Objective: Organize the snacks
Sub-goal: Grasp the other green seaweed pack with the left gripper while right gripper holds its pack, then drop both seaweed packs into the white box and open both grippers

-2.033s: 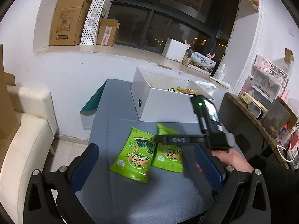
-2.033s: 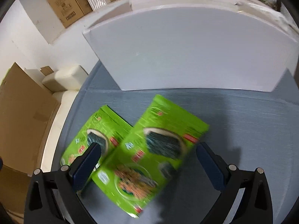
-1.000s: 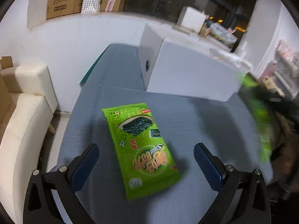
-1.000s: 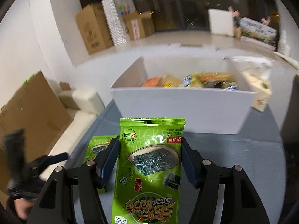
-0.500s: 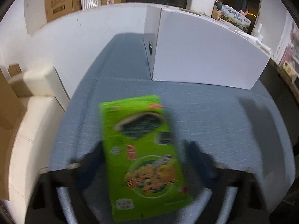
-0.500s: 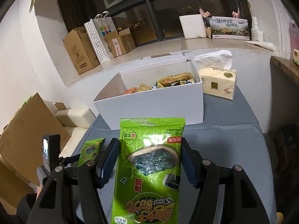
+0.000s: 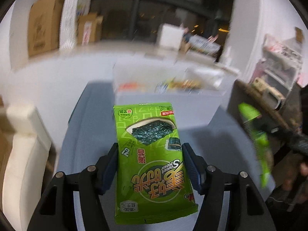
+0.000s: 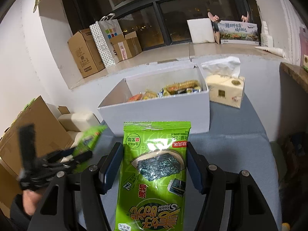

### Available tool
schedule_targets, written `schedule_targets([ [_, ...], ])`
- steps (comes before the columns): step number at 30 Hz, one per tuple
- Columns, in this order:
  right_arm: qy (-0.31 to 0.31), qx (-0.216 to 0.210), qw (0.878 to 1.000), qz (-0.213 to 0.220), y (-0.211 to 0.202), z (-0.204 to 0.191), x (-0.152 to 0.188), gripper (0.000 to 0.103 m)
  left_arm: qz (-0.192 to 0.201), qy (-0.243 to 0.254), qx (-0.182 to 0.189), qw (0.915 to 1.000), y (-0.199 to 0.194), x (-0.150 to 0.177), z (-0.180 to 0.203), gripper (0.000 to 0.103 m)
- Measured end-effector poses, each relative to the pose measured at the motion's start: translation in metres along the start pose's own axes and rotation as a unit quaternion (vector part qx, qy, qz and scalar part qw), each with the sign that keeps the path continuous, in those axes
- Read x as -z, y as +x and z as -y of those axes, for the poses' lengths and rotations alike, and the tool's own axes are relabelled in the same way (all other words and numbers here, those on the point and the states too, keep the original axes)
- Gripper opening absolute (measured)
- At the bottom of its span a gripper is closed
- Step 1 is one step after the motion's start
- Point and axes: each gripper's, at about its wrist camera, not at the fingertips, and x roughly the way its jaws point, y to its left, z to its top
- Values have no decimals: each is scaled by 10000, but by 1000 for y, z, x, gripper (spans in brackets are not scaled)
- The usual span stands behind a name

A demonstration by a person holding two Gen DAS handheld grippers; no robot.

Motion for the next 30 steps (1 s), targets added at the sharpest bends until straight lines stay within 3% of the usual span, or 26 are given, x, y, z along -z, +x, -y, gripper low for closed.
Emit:
schedule_targets([
  [5,-65,-33,9999,119,12,11,-48,68,353,240,137,9990,1,-71,11,69],
  [13,-2,10,10000,-25,81,26,-153,68,304,230,-12,9993,71,-151,5,69],
  [16,-49,163,9997,-172,115,30,-178,68,190,276,-132,9994,100,-159,2,69],
  [18,-17,194,9995,-229,133,33,-188,69,139,314,-219,9992,117,-162,1,75],
  [19,25,243,9994,-240,138,34,-190,73,45,302,-248,9992,125,-163,-1,86],
  [20,105,296,9990,-314,146,36,-192,84,-35,254,-257,9993,128,-160,-4,103],
  [22,234,325,9984,-410,155,39,-192,100,-161,77,-205,9996,135,-155,-11,103],
  [23,232,371,9982,-402,157,40,-192,103,-178,31,-193,9997,136,-151,-14,103],
  [27,-90,738,9966,-359,158,40,-181,103,-190,80,-345,9992,139,-140,-18,103],
  [30,-232,770,9963,-312,152,38,-174,103,-153,107,-401,9990,133,-136,-16,103],
])
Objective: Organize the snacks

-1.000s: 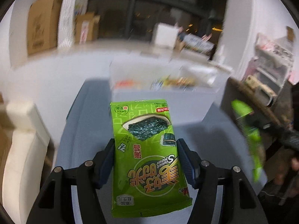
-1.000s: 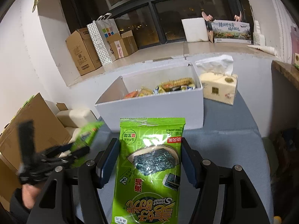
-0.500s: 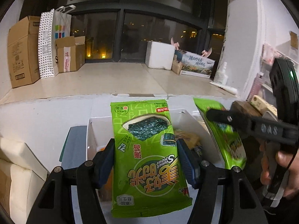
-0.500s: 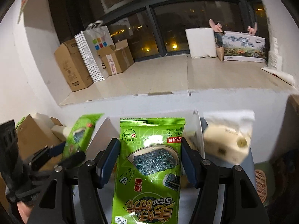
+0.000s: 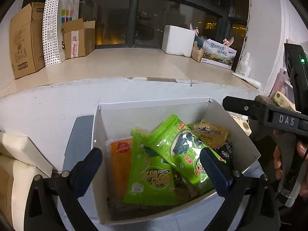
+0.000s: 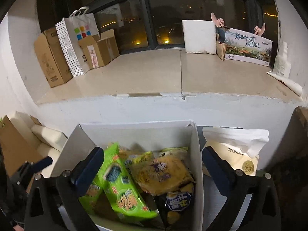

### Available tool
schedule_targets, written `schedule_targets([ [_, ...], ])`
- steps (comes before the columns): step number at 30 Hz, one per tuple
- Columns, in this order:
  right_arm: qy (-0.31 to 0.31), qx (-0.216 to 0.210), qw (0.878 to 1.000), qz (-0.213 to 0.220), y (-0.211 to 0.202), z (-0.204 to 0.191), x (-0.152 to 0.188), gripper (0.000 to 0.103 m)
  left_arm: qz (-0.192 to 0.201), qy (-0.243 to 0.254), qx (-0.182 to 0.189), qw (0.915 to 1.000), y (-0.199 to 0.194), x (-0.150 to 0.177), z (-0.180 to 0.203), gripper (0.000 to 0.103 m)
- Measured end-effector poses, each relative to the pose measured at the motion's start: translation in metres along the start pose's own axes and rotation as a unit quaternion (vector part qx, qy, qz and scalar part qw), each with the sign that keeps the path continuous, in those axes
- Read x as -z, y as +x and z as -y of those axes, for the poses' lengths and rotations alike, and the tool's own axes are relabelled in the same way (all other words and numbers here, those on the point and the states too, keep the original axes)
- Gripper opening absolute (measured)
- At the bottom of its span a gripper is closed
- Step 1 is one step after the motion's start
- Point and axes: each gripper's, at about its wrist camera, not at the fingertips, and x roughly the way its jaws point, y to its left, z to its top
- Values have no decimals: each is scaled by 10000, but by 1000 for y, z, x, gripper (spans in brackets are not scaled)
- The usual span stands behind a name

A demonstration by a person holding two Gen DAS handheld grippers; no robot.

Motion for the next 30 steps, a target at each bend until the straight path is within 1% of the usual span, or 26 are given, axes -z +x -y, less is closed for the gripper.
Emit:
schedule_targets([
  [2,-109,49,9999,106,-7,-3,2,103,139,82,-167,9997,-10,2,4,103],
  [3,-190,84,9996,197,-13,-6,3,103,241,187,-357,9989,-17,2,8,103],
  [6,-421,207,9974,551,-37,-13,8,103,572,371,-641,9956,-40,3,16,103],
  [9,-630,297,9931,940,-69,-19,15,103,847,423,-748,9927,-65,7,23,103],
  [11,-814,356,9881,1257,-95,-24,22,103,879,417,-892,9912,-79,12,27,103],
  [12,-851,372,9867,1334,-105,-25,26,103,890,424,-909,9910,-86,15,28,103],
  [13,-857,366,9854,1428,-118,-25,30,103,899,398,-832,9917,-95,20,30,103],
  [17,-641,262,9856,1545,-158,-22,54,103,893,152,-403,9951,-128,35,33,103],
  [18,-630,211,9857,1550,-166,-21,60,103,893,146,-381,9952,-135,38,35,103],
  [21,-596,-17,9867,1514,-195,-20,85,103,918,279,-566,9938,-160,54,47,103],
  [23,-544,-130,9878,1456,-210,-20,100,103,921,275,-491,9942,-174,62,52,103],
  [25,-462,-250,9888,1394,-221,-20,115,103,880,190,-317,9954,-191,73,56,103],
  [27,-465,-307,9906,1247,-229,-22,130,103,904,195,-290,9953,-204,81,62,103],
  [30,-367,-423,9919,1142,-242,-24,151,103,919,201,-345,9950,-220,93,70,103],
])
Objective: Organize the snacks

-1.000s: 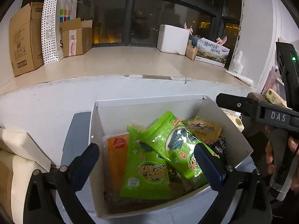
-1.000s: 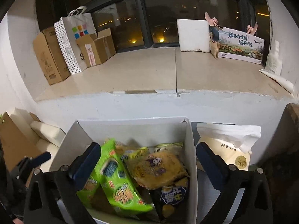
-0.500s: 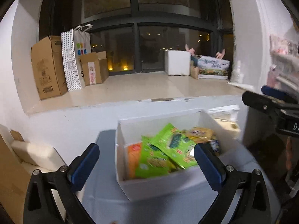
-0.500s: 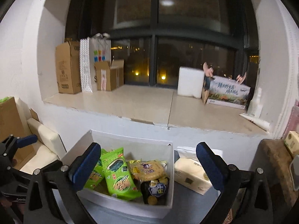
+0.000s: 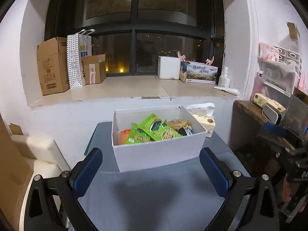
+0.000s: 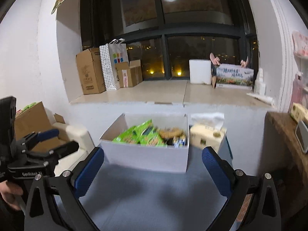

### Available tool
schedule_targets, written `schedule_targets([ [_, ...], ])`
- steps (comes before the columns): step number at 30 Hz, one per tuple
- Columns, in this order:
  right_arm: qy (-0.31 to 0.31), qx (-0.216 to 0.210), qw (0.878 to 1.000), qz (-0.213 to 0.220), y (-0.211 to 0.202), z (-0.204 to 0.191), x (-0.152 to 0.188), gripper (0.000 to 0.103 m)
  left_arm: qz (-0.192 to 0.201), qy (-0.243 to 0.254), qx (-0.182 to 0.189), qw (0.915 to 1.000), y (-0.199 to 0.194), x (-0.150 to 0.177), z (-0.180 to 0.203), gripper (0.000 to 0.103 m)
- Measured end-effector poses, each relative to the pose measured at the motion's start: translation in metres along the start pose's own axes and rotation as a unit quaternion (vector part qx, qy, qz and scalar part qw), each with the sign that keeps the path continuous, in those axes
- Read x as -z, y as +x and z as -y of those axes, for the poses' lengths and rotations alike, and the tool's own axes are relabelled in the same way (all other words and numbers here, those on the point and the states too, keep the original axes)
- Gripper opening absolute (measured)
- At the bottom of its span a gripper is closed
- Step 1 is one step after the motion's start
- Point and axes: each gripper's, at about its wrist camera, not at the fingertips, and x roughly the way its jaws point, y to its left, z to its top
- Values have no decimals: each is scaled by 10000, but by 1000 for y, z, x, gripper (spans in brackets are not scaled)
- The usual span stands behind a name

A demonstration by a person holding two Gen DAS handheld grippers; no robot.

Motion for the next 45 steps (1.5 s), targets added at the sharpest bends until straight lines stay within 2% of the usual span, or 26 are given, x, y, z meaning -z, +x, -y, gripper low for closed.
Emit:
schedule_targets([
  [6,177,-70,9996,-190,-22,-7,30,103,-11,-148,-47,9999,-26,16,5,103],
  [10,160,-145,9991,-360,-27,-13,43,103,-99,-230,71,9997,-34,26,6,103],
  [12,95,-48,9992,-375,-28,-16,44,103,-139,-216,76,9996,-34,30,8,103],
  [45,21,-73,9994,-334,-32,-22,43,103,-282,-97,25,9996,-33,36,15,103],
])
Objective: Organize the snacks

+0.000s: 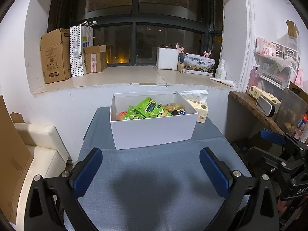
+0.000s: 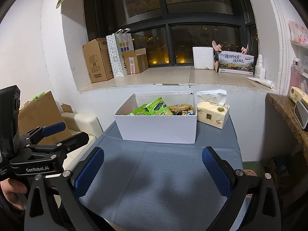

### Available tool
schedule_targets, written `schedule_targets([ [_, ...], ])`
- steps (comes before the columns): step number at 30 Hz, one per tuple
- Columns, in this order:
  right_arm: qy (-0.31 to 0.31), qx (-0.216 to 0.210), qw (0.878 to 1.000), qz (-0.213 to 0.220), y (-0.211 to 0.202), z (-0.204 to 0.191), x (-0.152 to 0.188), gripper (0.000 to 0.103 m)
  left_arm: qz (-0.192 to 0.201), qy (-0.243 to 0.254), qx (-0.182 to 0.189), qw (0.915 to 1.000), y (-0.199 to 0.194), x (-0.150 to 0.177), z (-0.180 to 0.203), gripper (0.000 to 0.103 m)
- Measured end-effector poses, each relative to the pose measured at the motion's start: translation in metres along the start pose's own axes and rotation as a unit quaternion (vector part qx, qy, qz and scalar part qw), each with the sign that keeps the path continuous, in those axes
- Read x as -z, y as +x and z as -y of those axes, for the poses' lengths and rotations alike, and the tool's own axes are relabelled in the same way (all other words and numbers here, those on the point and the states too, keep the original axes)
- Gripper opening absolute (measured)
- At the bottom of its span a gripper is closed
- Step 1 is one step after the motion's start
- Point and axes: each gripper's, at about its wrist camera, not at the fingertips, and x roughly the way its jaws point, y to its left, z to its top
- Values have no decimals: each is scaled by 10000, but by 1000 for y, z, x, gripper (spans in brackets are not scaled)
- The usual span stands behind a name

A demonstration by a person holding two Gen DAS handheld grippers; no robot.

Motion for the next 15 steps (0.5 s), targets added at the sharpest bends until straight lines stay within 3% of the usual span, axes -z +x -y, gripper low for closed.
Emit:
schedule_targets([
  [15,0,3,10000,-16,0,-2,0,103,-26,19,19,10000,1,1,1,103],
])
